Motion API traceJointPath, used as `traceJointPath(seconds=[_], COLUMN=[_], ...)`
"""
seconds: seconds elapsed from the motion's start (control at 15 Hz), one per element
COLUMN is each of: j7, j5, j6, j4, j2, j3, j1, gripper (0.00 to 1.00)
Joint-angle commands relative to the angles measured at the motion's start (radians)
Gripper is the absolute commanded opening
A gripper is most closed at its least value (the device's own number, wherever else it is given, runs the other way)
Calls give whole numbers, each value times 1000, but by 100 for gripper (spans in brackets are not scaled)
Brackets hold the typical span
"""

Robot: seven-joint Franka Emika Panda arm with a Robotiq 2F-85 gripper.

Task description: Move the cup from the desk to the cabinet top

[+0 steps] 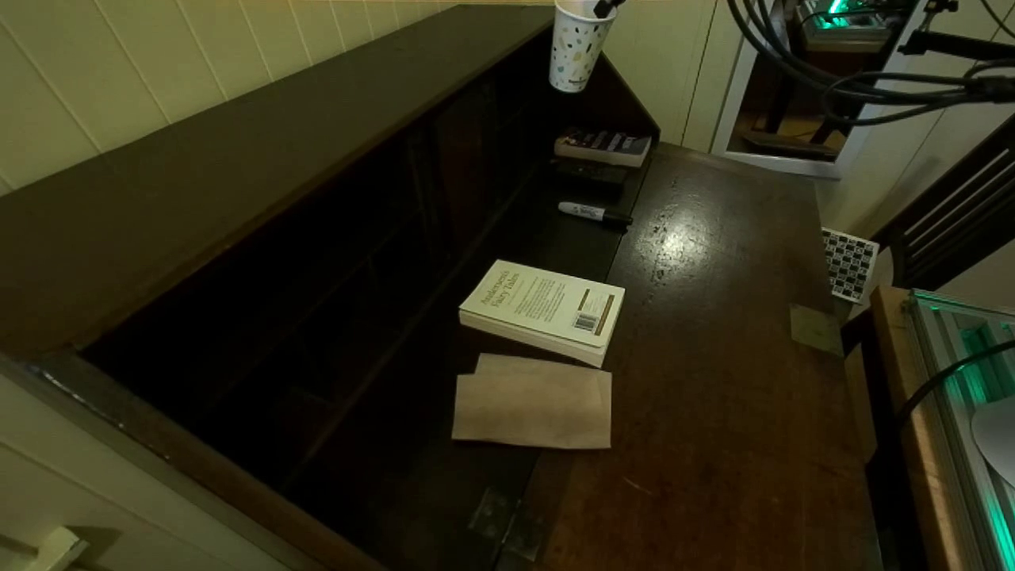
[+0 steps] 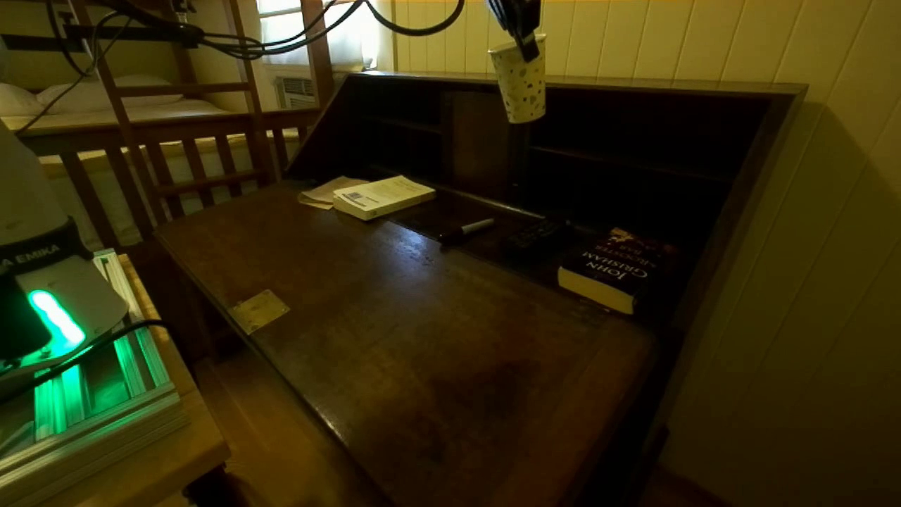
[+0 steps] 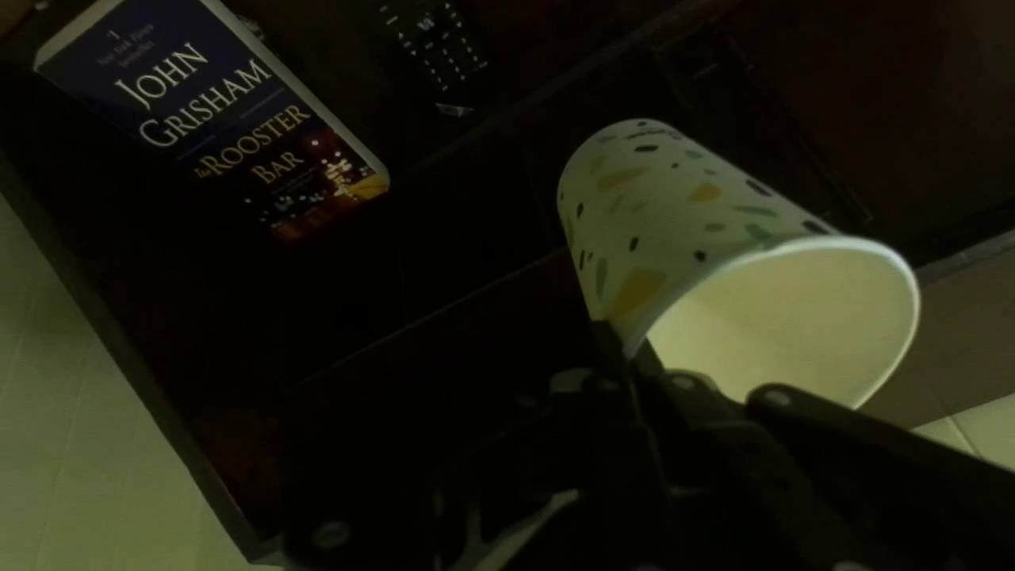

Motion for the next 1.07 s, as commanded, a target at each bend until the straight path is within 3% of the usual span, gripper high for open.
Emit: traceJointPath(seconds=[0.0,0.67,1.0], j7=[30,15,50], j5=[18,185,206], j6=[4,-15,-52], j4=[58,167,256], j2=[30,83,132], j3=[-8,-11,-27], j1=[-5,-7,-18], gripper=[1,1,1])
